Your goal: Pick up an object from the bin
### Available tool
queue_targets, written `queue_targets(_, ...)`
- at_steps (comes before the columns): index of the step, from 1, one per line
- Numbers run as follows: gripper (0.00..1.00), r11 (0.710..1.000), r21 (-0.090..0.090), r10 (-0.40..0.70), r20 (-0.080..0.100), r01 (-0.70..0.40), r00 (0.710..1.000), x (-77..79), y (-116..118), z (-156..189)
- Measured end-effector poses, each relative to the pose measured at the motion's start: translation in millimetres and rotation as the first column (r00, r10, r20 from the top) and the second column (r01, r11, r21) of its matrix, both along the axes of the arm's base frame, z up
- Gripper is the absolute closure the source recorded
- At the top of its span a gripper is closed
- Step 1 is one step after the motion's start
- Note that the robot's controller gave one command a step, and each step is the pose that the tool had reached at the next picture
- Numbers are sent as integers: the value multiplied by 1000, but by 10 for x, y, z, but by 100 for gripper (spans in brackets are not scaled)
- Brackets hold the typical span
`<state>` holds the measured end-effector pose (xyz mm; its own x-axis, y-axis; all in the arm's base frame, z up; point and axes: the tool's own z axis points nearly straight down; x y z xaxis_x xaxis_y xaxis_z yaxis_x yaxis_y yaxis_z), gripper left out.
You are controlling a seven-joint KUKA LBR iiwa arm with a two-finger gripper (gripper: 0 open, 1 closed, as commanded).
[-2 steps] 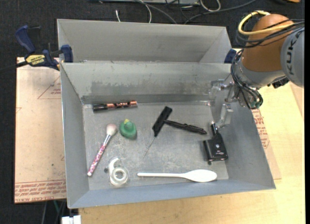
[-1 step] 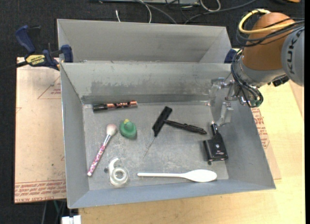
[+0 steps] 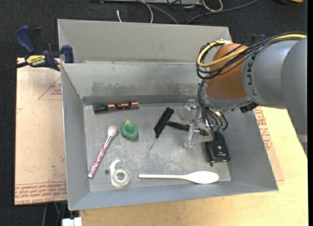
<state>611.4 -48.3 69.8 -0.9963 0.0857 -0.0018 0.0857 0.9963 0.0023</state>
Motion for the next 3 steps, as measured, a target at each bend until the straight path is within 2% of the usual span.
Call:
queue_targets(1, 0, 1000, -8, 28, 19, -27, 999, -12, 21, 693)
queue_targets(2, 0, 1000, 0, 2, 2, -2, 1000, 7, 6, 0)
queue_targets(3, 0, 986, -1, -166, 24, 166, 986, -182, 225, 4)
